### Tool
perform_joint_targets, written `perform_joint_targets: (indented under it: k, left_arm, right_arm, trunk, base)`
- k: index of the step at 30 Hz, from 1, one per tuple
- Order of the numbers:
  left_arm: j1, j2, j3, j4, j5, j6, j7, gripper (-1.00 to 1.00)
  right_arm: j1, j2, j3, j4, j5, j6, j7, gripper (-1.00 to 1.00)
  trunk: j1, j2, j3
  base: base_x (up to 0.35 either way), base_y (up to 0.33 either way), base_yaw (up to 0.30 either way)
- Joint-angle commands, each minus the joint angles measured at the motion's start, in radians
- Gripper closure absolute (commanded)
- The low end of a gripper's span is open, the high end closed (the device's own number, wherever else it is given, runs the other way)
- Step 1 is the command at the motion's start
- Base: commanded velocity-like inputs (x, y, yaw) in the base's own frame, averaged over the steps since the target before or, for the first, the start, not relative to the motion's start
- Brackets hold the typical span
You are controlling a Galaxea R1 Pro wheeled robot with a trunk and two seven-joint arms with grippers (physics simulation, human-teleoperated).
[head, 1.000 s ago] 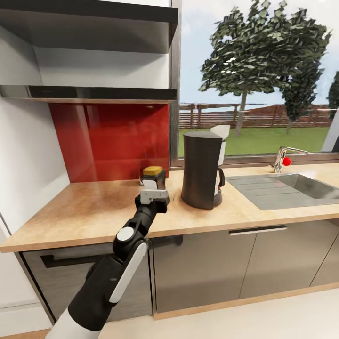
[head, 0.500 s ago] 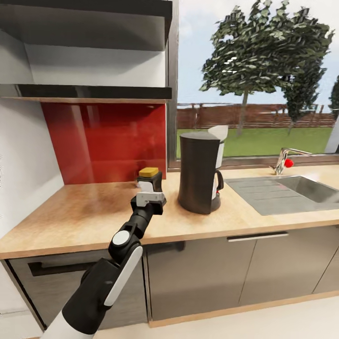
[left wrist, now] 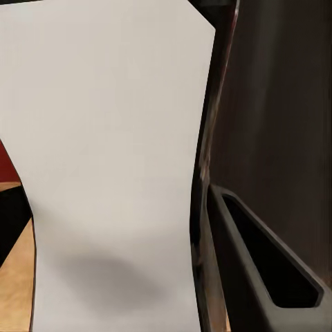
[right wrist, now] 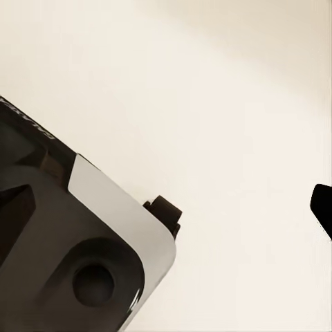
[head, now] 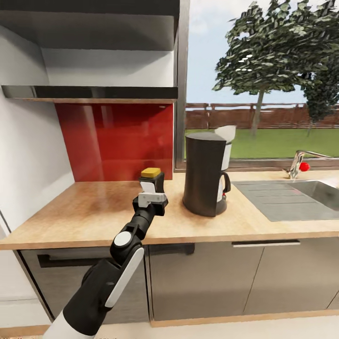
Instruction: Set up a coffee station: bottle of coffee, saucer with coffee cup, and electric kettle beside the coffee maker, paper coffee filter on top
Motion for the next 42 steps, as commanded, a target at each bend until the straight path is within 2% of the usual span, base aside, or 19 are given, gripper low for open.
perform_joint_targets:
  k: [1, 16, 27, 42]
  left_arm:
    - [-0.001, 0.000, -0.003, -0.001, 0.007, 0.004, 0.007, 1.00]
    - [-0.001, 0.000, -0.017, 0.000, 0.007, 0.004, 0.008, 1.00]
    - [-0.001, 0.001, -0.018, 0.001, 0.007, 0.003, 0.008, 1.00]
    - [0.000, 0.000, -0.024, 0.010, 0.008, 0.001, 0.010, 1.00]
  right_arm:
    - [-0.001, 0.000, 0.007, 0.001, -0.011, -0.004, 0.005, -1.00]
    - [0.000, 0.002, 0.009, 0.001, -0.009, -0.005, 0.005, -1.00]
    - [-0.001, 0.002, 0.010, 0.001, -0.009, -0.005, 0.005, -1.00]
    - [-0.001, 0.002, 0.011, 0.001, -0.009, -0.005, 0.005, -1.00]
  trunk:
    - [0.000, -0.001, -0.001]
    - [0.000, -0.001, -0.001]
    - [0.000, -0.001, -0.001]
    - [0.000, -0.001, -0.001]
  base:
    - [0.001, -0.289, 0.160]
    - [0.048, -0.059, 0.239]
    - [0.142, -0.002, 0.028]
    - [0.009, -0.136, 0.000]
